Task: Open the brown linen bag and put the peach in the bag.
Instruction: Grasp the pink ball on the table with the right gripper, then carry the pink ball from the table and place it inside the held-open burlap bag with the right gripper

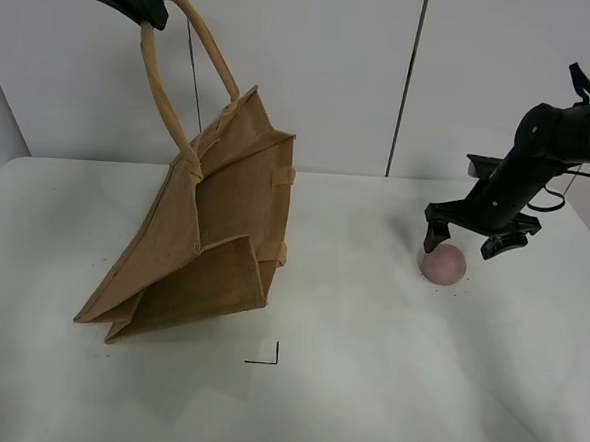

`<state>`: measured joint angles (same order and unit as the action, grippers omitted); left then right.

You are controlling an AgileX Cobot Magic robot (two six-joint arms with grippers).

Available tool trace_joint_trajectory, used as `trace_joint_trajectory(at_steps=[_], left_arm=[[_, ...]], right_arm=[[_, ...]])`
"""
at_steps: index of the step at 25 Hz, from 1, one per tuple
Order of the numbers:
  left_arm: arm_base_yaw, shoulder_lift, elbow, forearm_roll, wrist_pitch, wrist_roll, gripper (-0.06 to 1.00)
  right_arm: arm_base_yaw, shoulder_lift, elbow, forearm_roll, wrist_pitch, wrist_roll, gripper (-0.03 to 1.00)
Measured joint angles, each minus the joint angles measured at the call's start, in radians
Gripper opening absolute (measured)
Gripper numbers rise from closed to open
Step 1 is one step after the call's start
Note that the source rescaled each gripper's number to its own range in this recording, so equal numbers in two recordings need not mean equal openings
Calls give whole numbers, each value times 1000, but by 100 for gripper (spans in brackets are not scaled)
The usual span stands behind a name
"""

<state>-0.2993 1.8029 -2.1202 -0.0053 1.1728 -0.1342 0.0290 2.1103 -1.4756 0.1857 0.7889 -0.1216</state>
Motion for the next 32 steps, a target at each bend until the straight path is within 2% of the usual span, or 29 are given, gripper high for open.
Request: trace_joint_trajectory(at_steps=[6, 10, 11, 13, 16, 17, 18, 20, 24, 29, 32], left_arm=[[0, 0, 0, 0, 0, 1, 0], [0, 0, 0, 0, 0, 1, 0], [0, 0, 0, 0, 0, 1, 0], [0, 0, 0, 0, 0, 1, 0], [0, 0, 0, 0, 0, 1, 0], [0, 0, 0, 0, 0, 1, 0], [0, 0, 0, 0, 0, 1, 0], [0, 0, 0, 5, 0, 1, 0], [0, 0, 0, 0, 0, 1, 0], [0, 0, 0, 0, 0, 1, 0], [0, 0, 0, 0, 0, 1, 0]], right_arm=[[0, 61, -3, 3, -9, -19, 100], [0, 61, -3, 3, -18, -20, 88], [0, 62, -3, 4, -18, -21, 82], [0, 64, -3, 6, -18, -21, 63], [0, 65, -4, 10, -18, -21, 17], [0, 64, -7, 12, -18, -21, 6], [0, 61, -9, 14, -19, -21, 1], [0, 48, -14, 19, -10, -21, 0], [0, 2, -78, 42, 65, -62, 0], [9, -79, -253, 156, 253, -136, 0], [58, -92, -361, 178, 301, -145, 0]])
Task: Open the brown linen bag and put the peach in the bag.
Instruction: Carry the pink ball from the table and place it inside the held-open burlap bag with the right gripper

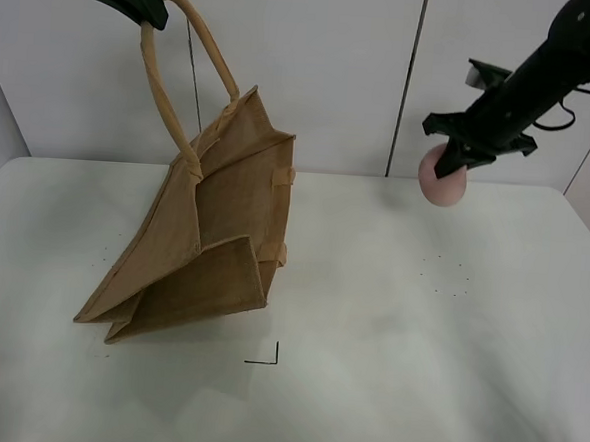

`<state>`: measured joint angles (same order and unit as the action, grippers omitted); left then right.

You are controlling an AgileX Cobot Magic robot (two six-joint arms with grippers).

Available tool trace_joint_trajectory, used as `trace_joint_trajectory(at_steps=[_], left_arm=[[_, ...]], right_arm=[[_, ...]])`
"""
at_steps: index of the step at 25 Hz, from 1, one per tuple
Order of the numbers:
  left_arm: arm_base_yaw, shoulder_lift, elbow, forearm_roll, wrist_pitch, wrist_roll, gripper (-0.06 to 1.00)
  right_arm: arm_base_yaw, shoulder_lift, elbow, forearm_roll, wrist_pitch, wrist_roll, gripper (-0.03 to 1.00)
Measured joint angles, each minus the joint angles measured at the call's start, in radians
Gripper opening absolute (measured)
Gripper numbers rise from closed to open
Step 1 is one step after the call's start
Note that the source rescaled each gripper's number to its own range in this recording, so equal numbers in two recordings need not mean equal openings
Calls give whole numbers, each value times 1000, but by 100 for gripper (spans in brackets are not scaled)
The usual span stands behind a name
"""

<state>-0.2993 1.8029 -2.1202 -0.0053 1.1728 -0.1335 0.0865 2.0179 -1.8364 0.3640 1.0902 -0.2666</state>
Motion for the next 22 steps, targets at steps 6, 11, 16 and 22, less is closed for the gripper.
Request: trace_joint_trajectory(at_steps=[6, 11, 16, 22], left_arm=[[0, 0, 0, 0, 0, 0, 0], [0, 0, 0, 0, 0, 0, 0], [0, 0, 0, 0, 0, 0, 0], [0, 0, 0, 0, 0, 0, 0]], right_arm=[[164, 0, -83, 54, -25, -1, 0], [283, 22, -83, 165, -118, -52, 0], [364, 118, -83, 281, -209, -117, 0], [420, 230, -83, 375, -348, -172, 0]])
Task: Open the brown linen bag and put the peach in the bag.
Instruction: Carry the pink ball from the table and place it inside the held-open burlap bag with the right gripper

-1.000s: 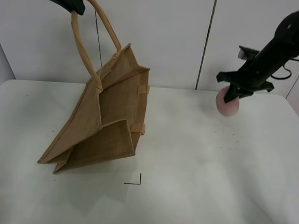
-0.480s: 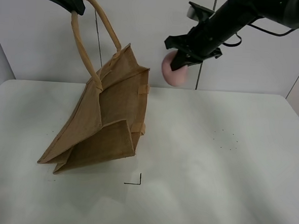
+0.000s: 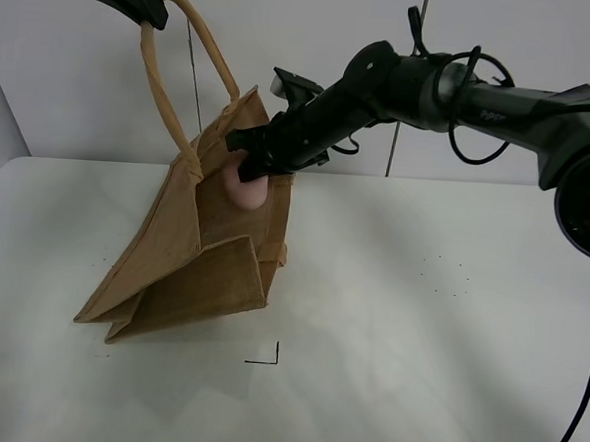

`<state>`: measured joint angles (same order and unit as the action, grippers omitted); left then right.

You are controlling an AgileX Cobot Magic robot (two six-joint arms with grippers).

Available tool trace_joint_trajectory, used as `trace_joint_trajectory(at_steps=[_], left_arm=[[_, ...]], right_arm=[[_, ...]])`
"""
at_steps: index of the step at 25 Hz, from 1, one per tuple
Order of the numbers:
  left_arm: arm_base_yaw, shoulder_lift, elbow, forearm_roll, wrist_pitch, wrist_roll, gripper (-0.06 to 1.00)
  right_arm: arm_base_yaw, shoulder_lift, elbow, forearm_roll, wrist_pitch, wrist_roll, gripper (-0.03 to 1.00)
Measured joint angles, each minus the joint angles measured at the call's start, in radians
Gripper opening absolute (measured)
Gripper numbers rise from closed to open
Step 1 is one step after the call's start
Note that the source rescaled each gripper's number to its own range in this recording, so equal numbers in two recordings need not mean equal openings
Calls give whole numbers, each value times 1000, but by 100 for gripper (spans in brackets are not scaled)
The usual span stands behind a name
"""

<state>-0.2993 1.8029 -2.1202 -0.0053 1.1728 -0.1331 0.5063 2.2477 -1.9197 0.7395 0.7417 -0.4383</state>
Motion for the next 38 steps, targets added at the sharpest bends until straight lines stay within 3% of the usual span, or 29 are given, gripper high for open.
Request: trace_joint_trajectory(at_steps=[7, 20, 21, 23, 26, 28, 34, 38], left_arm=[[0, 0, 0, 0, 0, 0, 0], [0, 0, 0, 0, 0, 0, 0], [0, 0, 0, 0, 0, 0, 0], [0, 0, 0, 0, 0, 0, 0], [0, 0, 0, 0, 0, 0, 0], [0, 0, 0, 0, 0, 0, 0], [0, 0, 0, -1, 0, 0, 0], [0, -1, 0, -1, 0, 0, 0]], right_arm=[[8, 45, 0, 114, -89, -57, 0], [31, 97, 0, 155, -162, -79, 0], [34, 98, 0, 155, -161, -83, 3], [42, 98, 0, 155, -161, -90, 20], [46, 98, 0, 144, -157, -95, 74], [46, 98, 0, 127, -150, -96, 90], [24, 98, -105, 41, 19, -7, 99], [-26, 98, -233, -64, 216, 84, 100]])
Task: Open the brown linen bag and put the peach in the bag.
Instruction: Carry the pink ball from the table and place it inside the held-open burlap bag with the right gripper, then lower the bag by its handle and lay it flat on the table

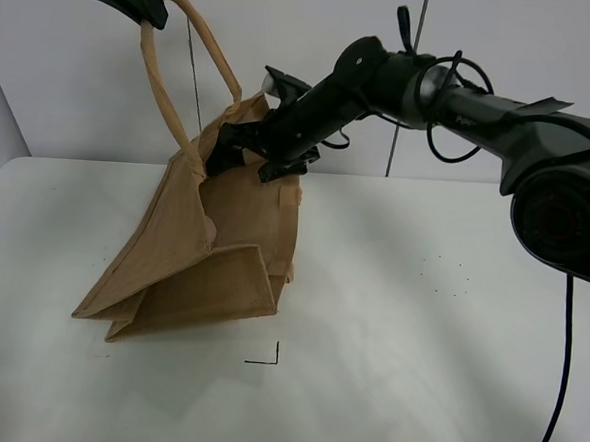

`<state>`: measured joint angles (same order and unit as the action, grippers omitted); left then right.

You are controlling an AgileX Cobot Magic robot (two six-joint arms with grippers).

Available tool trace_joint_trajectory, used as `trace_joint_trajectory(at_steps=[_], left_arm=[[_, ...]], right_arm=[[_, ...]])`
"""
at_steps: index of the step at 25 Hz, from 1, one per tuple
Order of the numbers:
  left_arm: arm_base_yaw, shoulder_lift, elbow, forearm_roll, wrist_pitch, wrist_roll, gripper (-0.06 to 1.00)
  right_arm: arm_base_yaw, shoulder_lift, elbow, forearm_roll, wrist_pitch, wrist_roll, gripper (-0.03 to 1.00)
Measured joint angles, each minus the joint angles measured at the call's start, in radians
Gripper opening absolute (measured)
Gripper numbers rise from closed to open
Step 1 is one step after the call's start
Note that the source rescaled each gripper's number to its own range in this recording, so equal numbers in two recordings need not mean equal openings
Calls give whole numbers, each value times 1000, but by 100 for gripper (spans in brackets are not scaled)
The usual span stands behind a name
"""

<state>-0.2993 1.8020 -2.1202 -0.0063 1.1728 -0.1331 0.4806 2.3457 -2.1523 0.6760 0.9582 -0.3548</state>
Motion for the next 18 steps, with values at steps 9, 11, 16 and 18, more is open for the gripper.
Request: trace_joint_trajectory(at_steps=[9, 11, 16, 18], left_arm=[[0, 1, 0, 0, 0, 0, 0], [0, 1, 0, 0, 0, 0, 0], [0, 1, 0, 0, 0, 0, 0], [0, 1, 0, 0, 0, 0, 0]], right_arm=[[-46, -73, -124, -164, 208, 50, 100], [-46, -99, -127, -269, 235, 108, 100], [-48, -114, -127, -568, 255, 306, 100], [-51, -108, -124, -644, 255, 328, 100]])
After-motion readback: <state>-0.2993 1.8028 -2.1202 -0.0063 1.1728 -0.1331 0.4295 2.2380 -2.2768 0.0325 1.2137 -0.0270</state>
